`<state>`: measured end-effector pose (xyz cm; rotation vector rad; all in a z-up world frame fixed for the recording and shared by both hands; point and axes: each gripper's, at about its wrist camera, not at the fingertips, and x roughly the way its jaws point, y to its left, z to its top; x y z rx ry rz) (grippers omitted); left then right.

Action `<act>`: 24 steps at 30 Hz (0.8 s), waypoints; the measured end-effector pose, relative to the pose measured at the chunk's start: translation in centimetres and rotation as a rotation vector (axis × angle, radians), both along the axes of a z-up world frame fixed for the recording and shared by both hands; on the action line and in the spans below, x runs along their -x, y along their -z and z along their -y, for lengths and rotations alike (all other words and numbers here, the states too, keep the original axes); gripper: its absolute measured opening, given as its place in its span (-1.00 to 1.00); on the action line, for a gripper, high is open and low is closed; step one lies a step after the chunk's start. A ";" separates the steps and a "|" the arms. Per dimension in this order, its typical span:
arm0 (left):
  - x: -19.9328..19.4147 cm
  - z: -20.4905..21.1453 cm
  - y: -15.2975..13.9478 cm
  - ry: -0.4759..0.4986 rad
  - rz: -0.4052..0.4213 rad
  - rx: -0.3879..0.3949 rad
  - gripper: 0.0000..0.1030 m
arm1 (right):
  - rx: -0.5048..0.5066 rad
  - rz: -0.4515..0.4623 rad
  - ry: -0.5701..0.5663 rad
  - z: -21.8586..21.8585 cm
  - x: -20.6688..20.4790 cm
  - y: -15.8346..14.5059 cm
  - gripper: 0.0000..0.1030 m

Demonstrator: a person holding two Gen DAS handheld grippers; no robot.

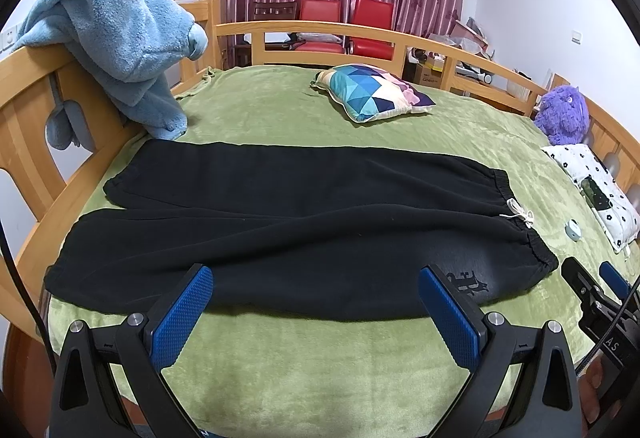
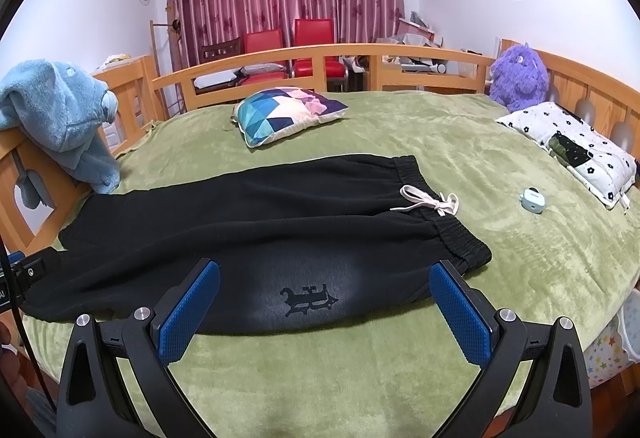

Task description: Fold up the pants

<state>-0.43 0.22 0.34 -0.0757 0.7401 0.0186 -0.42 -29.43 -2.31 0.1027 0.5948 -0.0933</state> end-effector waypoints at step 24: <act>1.4 -4.6 0.8 0.028 -0.020 0.142 0.80 | -0.091 -0.037 -0.095 -0.7 0.3 0.2 0.51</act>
